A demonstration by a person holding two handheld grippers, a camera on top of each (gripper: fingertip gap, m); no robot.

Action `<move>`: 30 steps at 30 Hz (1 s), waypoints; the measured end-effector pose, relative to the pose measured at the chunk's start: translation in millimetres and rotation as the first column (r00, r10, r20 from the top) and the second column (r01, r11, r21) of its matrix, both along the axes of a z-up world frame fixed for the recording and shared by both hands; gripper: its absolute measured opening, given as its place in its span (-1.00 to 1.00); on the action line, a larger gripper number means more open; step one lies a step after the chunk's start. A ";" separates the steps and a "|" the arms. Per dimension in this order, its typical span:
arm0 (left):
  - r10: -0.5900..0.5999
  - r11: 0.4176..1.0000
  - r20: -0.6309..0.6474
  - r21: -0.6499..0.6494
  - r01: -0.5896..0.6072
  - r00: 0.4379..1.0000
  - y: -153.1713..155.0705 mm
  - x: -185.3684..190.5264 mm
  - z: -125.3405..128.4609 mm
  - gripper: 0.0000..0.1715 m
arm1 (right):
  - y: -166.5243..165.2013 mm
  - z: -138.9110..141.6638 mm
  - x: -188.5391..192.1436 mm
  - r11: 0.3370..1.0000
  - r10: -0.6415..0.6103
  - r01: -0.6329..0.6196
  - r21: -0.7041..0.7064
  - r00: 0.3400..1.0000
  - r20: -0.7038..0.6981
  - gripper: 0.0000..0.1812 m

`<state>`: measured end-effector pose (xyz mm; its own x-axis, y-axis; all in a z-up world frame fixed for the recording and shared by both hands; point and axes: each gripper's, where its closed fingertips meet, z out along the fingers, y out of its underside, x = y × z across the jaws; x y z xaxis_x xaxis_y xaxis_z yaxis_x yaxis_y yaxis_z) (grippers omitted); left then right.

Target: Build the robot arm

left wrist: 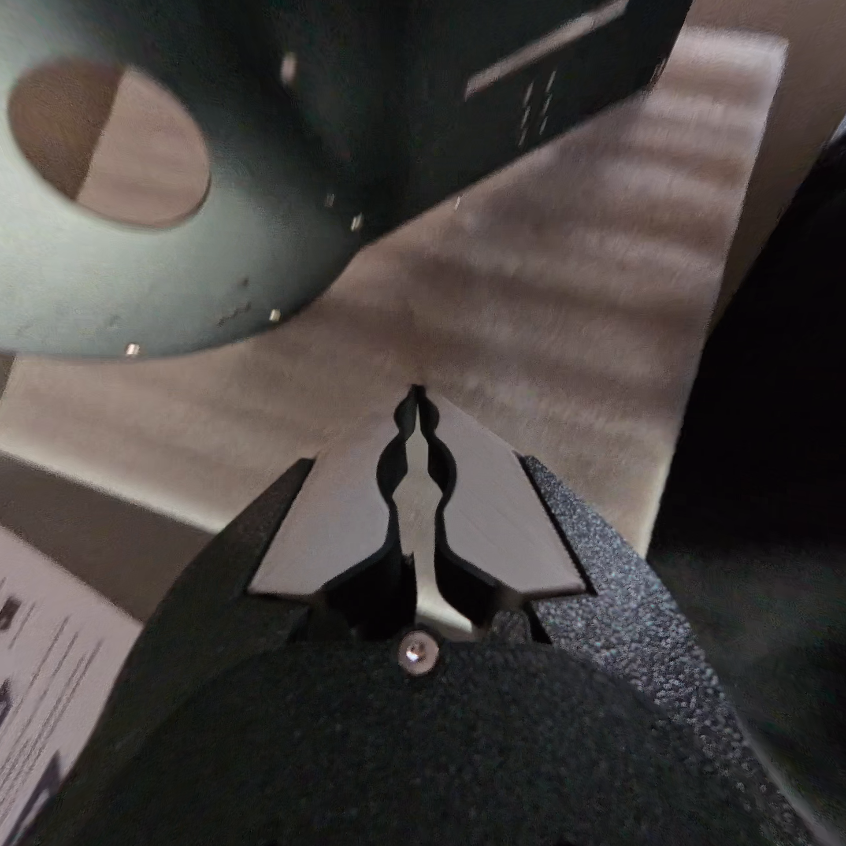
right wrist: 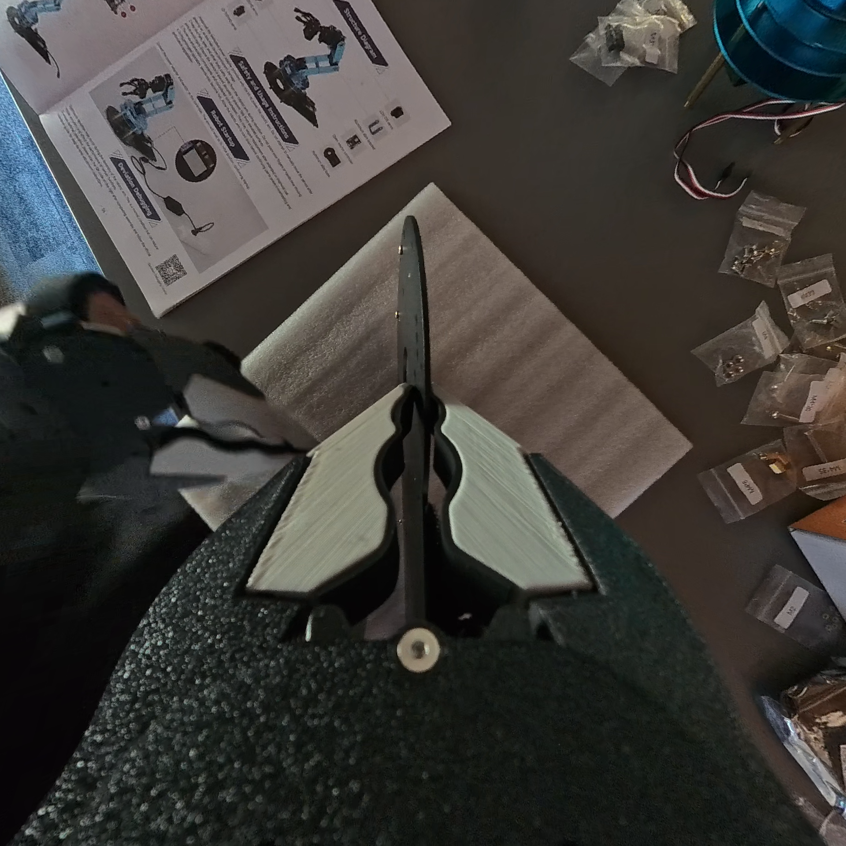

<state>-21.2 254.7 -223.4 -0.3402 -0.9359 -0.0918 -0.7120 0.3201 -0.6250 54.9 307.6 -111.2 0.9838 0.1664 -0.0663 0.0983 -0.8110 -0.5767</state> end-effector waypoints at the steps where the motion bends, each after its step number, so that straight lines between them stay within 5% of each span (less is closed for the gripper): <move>1: -0.015 1.000 -0.021 -0.003 0.015 1.000 7.2 -9.1 -1.6 -1.00 | 0.0 0.0 -0.1 1.000 0.000 0.000 0.001 1.000 -0.001 -0.95; 6: 0.058 0.984 0.005 -0.167 -0.057 0.998 -1.2 12.0 7.9 -0.77 | 0.3 -0.4 1.3 1.000 -0.002 0.002 -0.001 1.000 -0.003 -0.95; 11: 0.207 0.943 0.059 -0.278 -0.183 0.977 -31.6 55.4 11.9 -0.75 | 0.3 -0.5 2.6 1.000 -0.010 0.010 -0.005 1.000 -0.026 -0.96; 30: 0.233 0.962 0.061 -0.158 -0.221 0.971 -38.8 58.3 1.1 -0.98 | -0.5 0.1 -1.7 1.000 0.013 -0.014 -0.012 1.000 -0.028 -0.97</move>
<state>37.1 215.9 -222.3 -0.1145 -0.9927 0.0365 -0.7020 0.0549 -0.7101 53.2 307.1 -111.1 0.9793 0.1785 -0.0958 0.0932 -0.8168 -0.5693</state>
